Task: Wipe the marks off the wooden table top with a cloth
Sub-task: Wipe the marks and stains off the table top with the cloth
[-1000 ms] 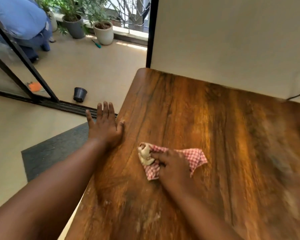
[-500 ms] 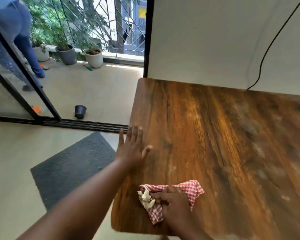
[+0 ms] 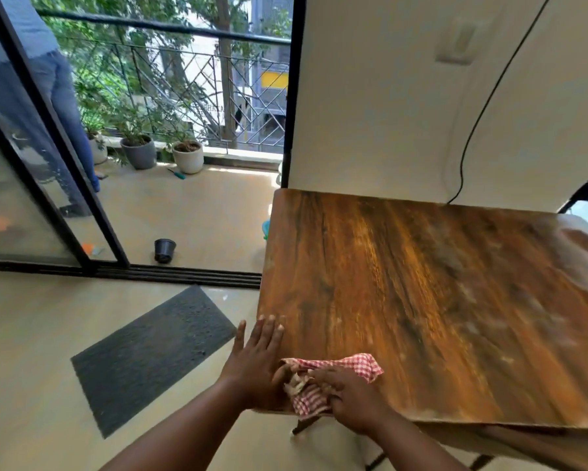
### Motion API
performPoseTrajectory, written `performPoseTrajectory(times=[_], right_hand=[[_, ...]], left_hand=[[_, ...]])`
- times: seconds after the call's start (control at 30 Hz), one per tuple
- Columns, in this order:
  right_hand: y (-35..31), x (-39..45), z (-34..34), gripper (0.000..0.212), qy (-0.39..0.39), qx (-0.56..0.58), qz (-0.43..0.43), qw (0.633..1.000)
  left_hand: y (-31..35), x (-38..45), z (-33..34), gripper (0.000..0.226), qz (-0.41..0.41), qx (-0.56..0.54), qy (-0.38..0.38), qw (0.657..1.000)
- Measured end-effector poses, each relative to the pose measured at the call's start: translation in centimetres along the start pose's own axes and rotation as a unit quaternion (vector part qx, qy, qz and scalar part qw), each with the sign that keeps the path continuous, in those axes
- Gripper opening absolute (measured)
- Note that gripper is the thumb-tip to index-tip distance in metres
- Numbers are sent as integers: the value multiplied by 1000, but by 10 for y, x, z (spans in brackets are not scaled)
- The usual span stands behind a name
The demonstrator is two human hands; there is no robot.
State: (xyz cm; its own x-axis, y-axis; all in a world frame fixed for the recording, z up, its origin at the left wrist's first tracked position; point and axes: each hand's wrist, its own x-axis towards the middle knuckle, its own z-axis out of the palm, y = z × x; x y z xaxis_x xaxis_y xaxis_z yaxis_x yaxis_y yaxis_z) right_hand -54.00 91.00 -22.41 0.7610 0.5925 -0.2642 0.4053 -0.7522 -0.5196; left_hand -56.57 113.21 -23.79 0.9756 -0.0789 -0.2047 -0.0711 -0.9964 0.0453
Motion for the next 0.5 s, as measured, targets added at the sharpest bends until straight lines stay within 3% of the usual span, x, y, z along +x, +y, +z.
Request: performPoseTrajectory(times=[0.13, 0.27, 0.4, 0.5], right_hand=[[22, -5, -16, 45, 38, -118, -19, 992], [45, -3, -24, 61, -18, -199, -26, 979], [56, -3, -17, 77, -73, -251, -32, 965], [60, -8, -11, 88, -87, -243, -34, 966]], left_hand=[[29, -1, -2, 84, 88, 24, -11, 996], [53, 2, 8, 96, 132, 67, -46, 988], [75, -5, 19, 104, 85, 100, -83, 988], [90, -12, 17, 98, 38, 100, -99, 989]])
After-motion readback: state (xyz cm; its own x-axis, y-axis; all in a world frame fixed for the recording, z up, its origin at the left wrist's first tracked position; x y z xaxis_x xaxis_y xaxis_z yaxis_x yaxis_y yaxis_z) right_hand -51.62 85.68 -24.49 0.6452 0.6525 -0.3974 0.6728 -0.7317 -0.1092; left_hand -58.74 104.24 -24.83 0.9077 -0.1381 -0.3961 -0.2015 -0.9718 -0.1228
